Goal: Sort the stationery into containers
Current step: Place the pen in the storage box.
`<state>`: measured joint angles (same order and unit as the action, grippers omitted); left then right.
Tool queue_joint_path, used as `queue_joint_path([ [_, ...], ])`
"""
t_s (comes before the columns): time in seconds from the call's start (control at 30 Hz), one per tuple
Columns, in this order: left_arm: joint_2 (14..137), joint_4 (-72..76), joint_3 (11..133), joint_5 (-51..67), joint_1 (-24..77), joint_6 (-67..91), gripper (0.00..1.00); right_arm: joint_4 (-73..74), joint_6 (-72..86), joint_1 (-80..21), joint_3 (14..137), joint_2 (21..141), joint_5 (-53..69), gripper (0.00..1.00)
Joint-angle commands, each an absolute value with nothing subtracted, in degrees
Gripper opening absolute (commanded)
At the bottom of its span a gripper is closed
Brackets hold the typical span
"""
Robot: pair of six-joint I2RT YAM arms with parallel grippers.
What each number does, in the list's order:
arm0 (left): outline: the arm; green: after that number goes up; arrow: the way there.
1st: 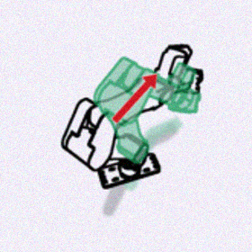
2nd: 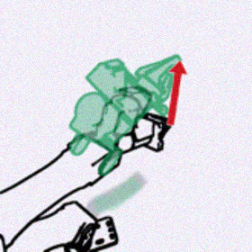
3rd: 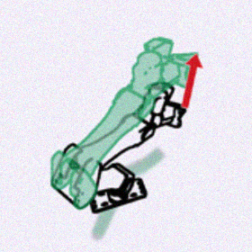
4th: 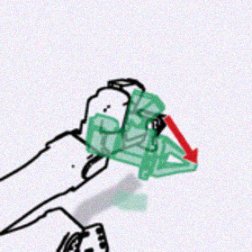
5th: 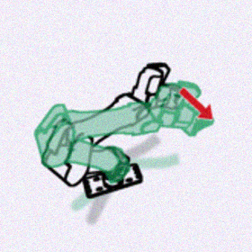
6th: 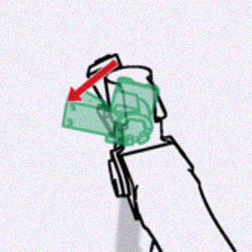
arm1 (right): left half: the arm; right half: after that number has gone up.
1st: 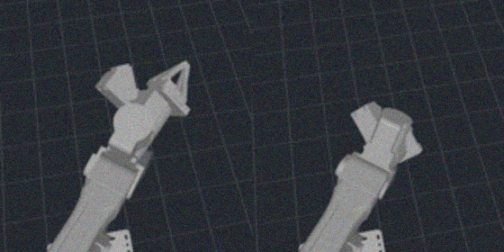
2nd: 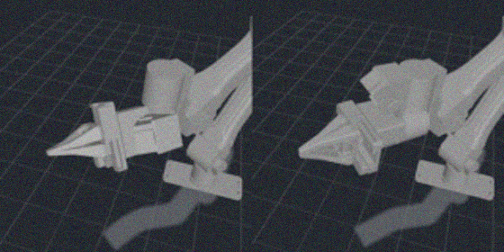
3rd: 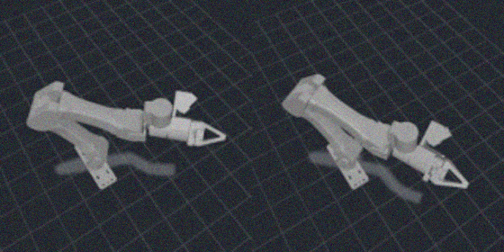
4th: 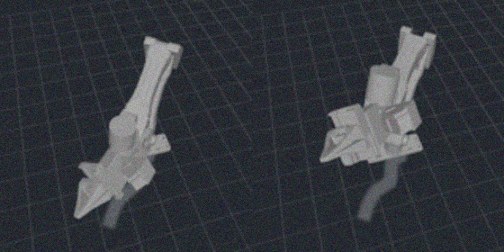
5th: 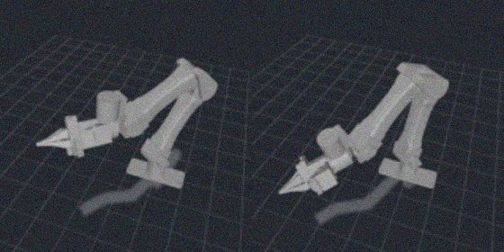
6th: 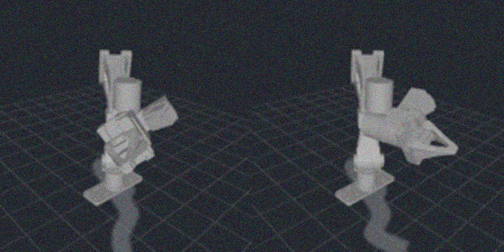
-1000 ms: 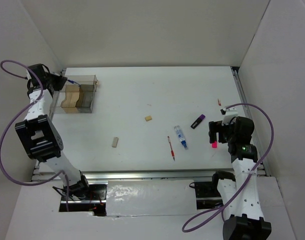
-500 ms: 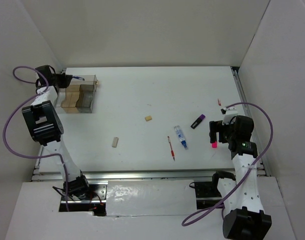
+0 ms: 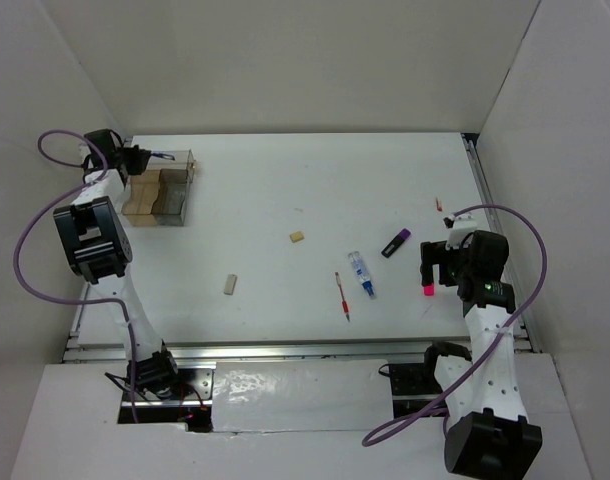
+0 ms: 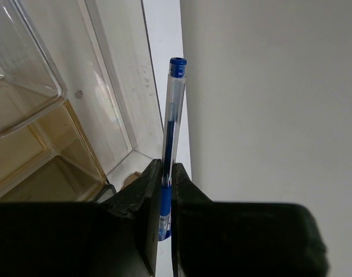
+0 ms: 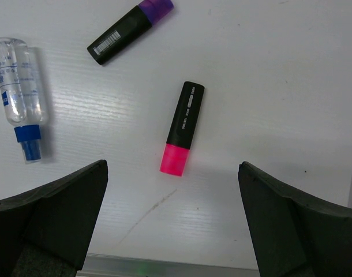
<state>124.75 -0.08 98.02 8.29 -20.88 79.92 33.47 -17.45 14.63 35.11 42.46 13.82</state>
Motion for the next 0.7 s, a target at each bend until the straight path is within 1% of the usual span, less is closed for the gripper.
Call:
queue_joint_path([
  [0.0, 126.4, 0.4, 100.7, 5.9, -21.0, 80.7, 0.14, 32.3, -17.8, 15.1, 35.5, 42.6, 13.4, 1.00],
  [0.27, 128.1, 0.9, 101.9, 5.6, -21.1, 81.6, 0.14, 32.4, -17.8, 15.7, 35.5, 42.8, 13.4, 1.00],
  [0.37, 128.8, 0.6, 102.0, 5.5, -21.1, 82.0, 0.16, 32.3, -17.8, 15.8, 35.5, 43.1, 13.4, 1.00],
  [0.4, 128.9, 0.7, 102.0, 5.5, -21.3, 82.3, 0.17, 32.4, -17.8, 15.9, 35.5, 43.1, 13.4, 1.00],
  [0.47, 129.3, 0.8, 101.9, 5.6, -21.4, 83.1, 0.23, 32.5, -17.8, 16.0, 35.6, 43.2, 13.4, 1.00],
  [0.67, 129.7, 1.3, 101.6, 6.2, -21.8, 85.3, 0.28, 32.4, -17.8, 16.3, 35.6, 43.4, 13.4, 1.00],
])
